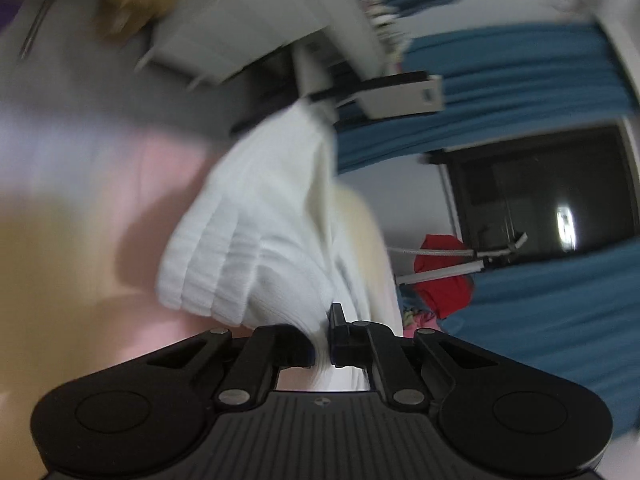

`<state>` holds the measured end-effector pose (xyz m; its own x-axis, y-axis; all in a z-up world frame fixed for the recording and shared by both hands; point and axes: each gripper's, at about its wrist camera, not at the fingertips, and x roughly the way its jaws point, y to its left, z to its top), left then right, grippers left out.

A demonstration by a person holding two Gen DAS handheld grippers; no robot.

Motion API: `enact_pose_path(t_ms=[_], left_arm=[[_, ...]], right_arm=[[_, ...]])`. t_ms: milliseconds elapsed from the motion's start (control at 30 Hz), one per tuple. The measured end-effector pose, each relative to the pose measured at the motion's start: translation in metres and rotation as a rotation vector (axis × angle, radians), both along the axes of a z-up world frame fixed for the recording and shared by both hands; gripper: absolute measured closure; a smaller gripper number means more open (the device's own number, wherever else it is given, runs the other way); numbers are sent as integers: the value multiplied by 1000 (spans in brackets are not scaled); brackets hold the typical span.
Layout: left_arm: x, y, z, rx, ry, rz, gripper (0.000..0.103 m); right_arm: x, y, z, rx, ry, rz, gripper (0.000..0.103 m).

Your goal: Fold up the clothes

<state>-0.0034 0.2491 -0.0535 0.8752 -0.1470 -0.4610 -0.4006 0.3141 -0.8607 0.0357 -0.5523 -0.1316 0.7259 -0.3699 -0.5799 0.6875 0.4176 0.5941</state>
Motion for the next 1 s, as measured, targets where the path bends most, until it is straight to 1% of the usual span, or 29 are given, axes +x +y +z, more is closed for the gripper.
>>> enact_pose_path(t_ms=[67,133,167,300,433,500,533,567,667,733,767,833,867,900,933,967,1000], left_arm=[[-7,18,24,64,5,-44,97],[-14,29,27,74,64,-109,97],[-17,35,27,80,93,-139,97],[-23,47,7,128,182,-201,96],[-29,60,-13,176,272,-261,94],[-32,66,-23,198,317,-290,91],[-33,68,-26,190,340,-290,85],[-34,70,-28,186,361,-291,81],[-36,69,-17,266,400,-292,66],[-39,66,-6,336,426,-287,45],[-41,63,3,379,434,-282,42],[-48,49,23,494,402,-272,34],[-51,41,32,557,380,-268,32],[-53,33,41,622,357,-265,27],[-53,19,50,696,330,-276,26],[-53,6,58,766,302,-287,26],[-51,-8,65,807,269,-299,24]], right_arm=[[-4,-3,0,20,-19,-21,97],[-11,-4,1,38,-41,-51,98],[-15,-3,4,30,-45,-69,98],[-35,2,20,-21,-35,-157,98],[-48,8,29,-50,42,-253,98],[-47,9,26,-75,108,-254,98],[-46,9,26,-78,126,-249,97],[-44,10,26,-81,142,-244,97],[-38,12,25,-90,190,-228,97],[-35,13,25,-95,222,-217,96],[-33,13,24,-98,238,-212,95],[-27,17,28,-124,284,-197,91],[-26,22,34,-149,282,-189,83],[-25,26,40,-174,275,-183,65],[-23,31,46,-200,269,-176,57],[-22,36,53,-225,262,-169,44],[-21,41,59,-251,255,-162,41]])
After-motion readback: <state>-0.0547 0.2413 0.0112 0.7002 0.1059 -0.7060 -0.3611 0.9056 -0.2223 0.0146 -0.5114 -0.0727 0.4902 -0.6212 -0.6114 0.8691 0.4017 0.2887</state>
